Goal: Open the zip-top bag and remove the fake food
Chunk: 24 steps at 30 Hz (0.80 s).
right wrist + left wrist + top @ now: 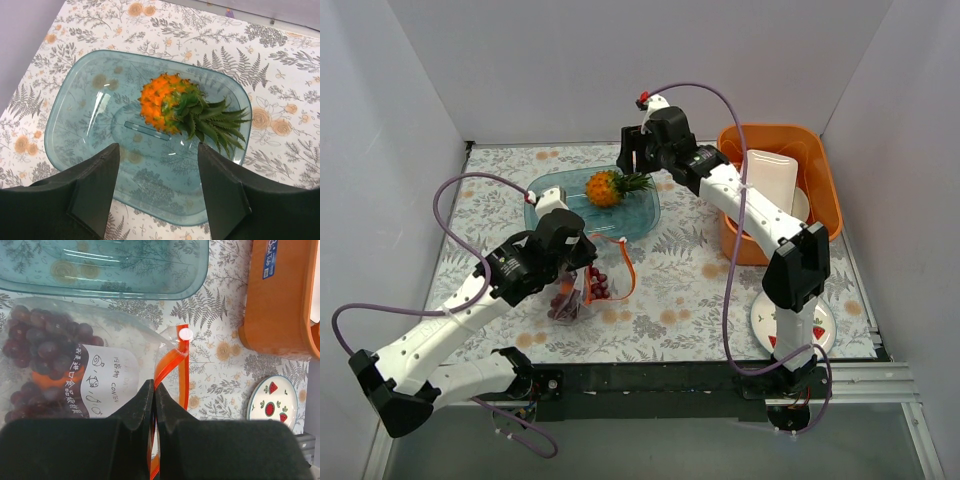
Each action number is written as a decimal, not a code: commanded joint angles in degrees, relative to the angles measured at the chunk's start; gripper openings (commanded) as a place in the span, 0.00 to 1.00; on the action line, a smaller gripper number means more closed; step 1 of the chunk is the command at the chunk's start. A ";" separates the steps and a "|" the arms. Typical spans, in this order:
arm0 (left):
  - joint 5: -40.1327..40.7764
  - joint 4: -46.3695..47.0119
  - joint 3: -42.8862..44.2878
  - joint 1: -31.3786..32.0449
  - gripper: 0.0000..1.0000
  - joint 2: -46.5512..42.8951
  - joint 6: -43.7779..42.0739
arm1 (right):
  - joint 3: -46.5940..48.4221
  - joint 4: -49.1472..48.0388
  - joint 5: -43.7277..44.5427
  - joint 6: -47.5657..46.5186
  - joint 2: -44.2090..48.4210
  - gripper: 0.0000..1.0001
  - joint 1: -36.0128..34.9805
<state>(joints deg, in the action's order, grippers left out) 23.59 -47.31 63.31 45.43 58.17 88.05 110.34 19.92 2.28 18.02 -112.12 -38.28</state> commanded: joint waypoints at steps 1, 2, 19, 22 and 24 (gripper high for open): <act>-1.88 2.75 -0.99 -0.34 0.00 0.89 -0.69 | -2.68 -0.67 1.41 -1.15 5.24 0.71 -0.21; -2.06 3.44 -1.34 -0.34 0.00 0.72 -0.51 | -2.94 -0.50 1.49 -1.23 5.68 0.71 -0.21; -7.25 10.83 -4.42 -0.34 0.00 3.79 -0.95 | -41.14 -5.58 -4.91 4.82 39.23 0.52 -5.83; -8.56 12.15 -5.30 -0.34 0.00 3.88 -0.95 | -50.56 -8.74 -6.67 8.16 45.75 0.46 -8.90; -9.96 12.85 -6.09 -0.34 0.00 3.88 -0.86 | -54.87 -9.98 -7.21 10.01 47.86 0.44 -10.66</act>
<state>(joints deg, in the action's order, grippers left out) 16.43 -37.34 58.33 45.43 62.43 87.81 61.95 15.90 -2.13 23.31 -66.78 -46.09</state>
